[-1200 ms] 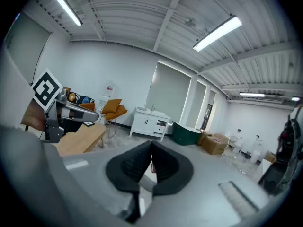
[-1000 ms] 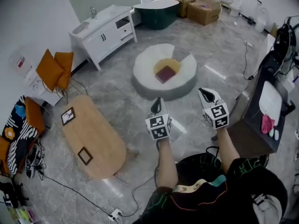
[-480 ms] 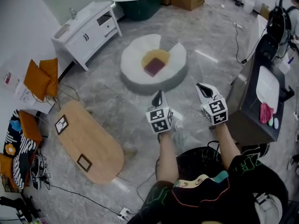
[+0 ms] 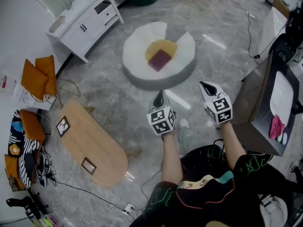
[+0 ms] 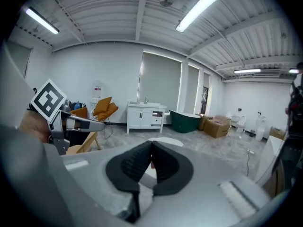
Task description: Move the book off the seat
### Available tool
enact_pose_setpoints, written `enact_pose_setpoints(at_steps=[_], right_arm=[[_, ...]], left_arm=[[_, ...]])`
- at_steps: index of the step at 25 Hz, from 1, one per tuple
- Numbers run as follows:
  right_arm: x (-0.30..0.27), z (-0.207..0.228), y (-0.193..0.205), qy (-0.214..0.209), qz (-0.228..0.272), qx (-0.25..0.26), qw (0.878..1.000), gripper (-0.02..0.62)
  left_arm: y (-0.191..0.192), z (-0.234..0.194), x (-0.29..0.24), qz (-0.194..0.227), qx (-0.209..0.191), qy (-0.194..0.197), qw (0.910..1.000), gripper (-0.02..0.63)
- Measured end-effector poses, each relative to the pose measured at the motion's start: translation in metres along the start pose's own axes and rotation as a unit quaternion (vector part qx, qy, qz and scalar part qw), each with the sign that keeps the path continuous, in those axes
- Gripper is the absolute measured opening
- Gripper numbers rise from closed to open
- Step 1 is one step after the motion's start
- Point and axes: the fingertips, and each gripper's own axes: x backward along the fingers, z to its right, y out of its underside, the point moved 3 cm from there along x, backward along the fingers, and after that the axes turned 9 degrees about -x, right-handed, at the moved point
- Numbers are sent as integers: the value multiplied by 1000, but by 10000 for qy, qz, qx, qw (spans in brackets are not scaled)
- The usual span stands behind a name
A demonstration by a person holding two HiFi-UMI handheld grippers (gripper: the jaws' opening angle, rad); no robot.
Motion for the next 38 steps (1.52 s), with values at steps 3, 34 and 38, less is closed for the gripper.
enact_pose_setpoints(at_steps=[3,34,38], right_arm=[[-27,21,-7,-1,-63,-224,9997,3],[-185,154,-87,111,450,-1156,9922,3],[-208,176,-91,329,402,-1268,9906,3]], left_arm=[[-10,-7,-31,-95,-20,-43,9999,11],[-104,-61,-205,-3,-272,-245,9993,11],[-103,-73,-240,-81,-214,-150,9996,11]])
